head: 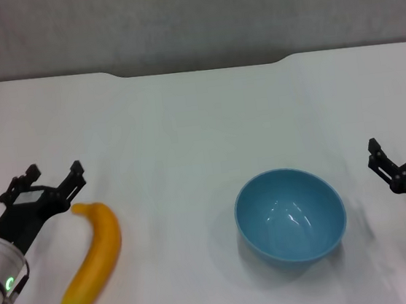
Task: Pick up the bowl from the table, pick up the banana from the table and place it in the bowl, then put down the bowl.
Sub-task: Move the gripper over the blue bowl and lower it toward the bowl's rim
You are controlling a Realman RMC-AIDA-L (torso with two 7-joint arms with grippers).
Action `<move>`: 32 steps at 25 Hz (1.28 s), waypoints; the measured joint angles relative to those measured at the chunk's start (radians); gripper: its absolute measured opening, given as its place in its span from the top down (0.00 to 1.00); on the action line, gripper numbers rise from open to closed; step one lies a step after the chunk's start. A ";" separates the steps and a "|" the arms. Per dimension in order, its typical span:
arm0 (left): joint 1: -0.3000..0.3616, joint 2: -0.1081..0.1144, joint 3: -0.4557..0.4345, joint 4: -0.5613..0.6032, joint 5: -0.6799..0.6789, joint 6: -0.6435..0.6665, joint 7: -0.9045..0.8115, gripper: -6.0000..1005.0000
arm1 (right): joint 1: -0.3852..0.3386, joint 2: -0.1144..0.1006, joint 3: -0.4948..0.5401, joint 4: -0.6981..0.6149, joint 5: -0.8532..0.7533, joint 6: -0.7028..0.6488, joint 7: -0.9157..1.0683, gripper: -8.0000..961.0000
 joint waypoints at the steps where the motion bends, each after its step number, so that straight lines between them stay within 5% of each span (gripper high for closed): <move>1: -0.001 0.001 0.002 -0.005 0.001 0.000 0.000 0.13 | 0.000 -0.001 0.000 0.002 0.001 0.000 0.000 0.07; 14: 0.030 0.007 -0.007 -0.224 0.116 0.211 -0.013 0.13 | 0.005 -0.010 0.007 0.025 0.001 0.029 0.000 0.07; 20: 0.094 0.031 -0.007 -0.407 0.119 0.368 -0.029 0.13 | -0.001 -0.038 0.057 0.107 -0.025 0.115 -0.006 0.07; 25: 0.119 0.053 -0.006 -0.512 0.122 0.467 -0.062 0.13 | -0.034 -0.133 0.154 0.308 -0.045 0.294 -0.071 0.07; 27: 0.122 0.052 -0.008 -0.514 0.126 0.469 -0.064 0.13 | -0.064 -0.154 0.235 0.404 -0.046 0.394 -0.160 0.07; 30: 0.124 0.049 -0.009 -0.503 0.128 0.475 -0.069 0.13 | -0.119 -0.160 0.397 0.539 -0.045 0.622 -0.326 0.08; 32: 0.122 0.046 -0.010 -0.494 0.128 0.476 -0.071 0.13 | -0.162 -0.138 0.558 0.628 -0.046 0.838 -0.459 0.08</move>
